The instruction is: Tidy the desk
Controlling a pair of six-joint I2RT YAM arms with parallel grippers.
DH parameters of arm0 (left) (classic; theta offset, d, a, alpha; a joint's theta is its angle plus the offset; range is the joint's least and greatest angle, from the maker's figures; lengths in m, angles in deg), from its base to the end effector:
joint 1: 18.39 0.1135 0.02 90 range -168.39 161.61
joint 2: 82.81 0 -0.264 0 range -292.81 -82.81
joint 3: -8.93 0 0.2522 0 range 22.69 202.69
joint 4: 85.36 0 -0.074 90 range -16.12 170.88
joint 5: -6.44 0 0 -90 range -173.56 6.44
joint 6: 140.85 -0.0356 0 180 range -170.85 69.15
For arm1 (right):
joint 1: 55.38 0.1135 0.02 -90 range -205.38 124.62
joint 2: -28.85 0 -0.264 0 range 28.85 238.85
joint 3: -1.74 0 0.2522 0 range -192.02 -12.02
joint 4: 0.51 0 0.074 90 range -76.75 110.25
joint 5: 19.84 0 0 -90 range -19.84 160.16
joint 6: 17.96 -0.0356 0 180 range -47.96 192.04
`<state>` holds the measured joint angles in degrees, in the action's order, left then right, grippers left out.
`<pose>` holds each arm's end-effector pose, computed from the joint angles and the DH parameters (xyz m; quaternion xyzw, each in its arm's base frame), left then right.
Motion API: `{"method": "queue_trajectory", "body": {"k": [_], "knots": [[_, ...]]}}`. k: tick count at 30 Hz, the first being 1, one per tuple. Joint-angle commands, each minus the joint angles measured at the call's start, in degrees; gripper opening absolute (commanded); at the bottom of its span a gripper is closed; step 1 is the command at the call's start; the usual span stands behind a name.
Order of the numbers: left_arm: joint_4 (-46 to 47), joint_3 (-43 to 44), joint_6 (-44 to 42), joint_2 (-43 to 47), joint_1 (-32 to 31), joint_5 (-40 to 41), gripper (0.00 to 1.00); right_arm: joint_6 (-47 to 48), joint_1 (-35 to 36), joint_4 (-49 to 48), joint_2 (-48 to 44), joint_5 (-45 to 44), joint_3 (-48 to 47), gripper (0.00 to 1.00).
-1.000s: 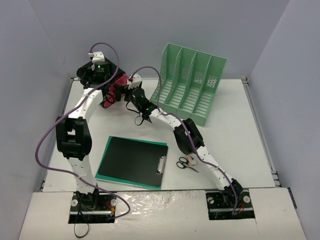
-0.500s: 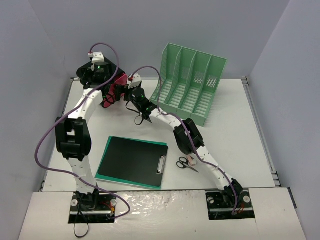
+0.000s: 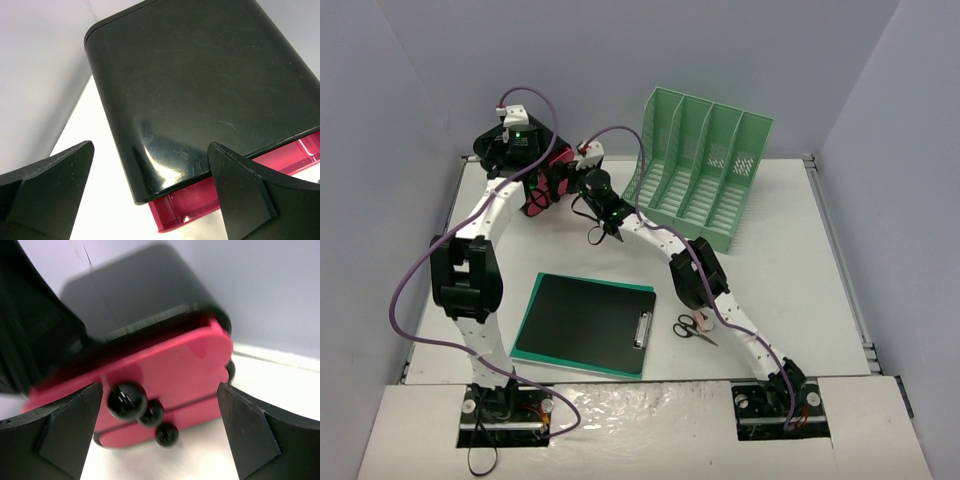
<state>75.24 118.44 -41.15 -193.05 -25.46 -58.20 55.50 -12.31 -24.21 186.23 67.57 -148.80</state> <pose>0.4615 -0.0419 0.3214 -0.1440 0.7967 0.0966 0.5789 0.4533 0.4215 0.2168 -0.1190 0.5839 0.3874 0.7034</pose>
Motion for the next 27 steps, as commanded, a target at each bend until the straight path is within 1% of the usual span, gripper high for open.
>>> {"method": "queue_trajectory", "body": {"k": [1,6,11,16,24,27], "knots": [[-8.3,-1.6,-0.7,1.7,-0.2,-0.9,0.97,-1.2,-0.4,-8.1,-4.8,-1.4,-5.5,0.97],[-8.3,-1.4,-0.7,1.7,-0.2,-0.6,0.97,-1.7,-0.5,-8.1,-4.2,-1.3,-5.1,0.97],[-8.0,-1.4,-0.5,1.7,-0.2,-0.2,0.97,-2.4,-0.7,-8.3,-5.4,-0.5,-1.7,0.97],[-4.9,-2.0,-0.5,2.3,0.0,1.2,0.97,-2.2,-0.7,-9.9,-10.0,1.0,6.9,0.97],[2.2,-1.2,1.1,2.6,1.1,4.4,0.97,0.6,-0.8,-11.0,-20.2,2.0,20.8,0.97],[2.4,1.5,1.1,0.8,1.4,5.7,0.97,0.6,-1.3,-9.9,-21.9,2.0,22.1,0.97]]}}
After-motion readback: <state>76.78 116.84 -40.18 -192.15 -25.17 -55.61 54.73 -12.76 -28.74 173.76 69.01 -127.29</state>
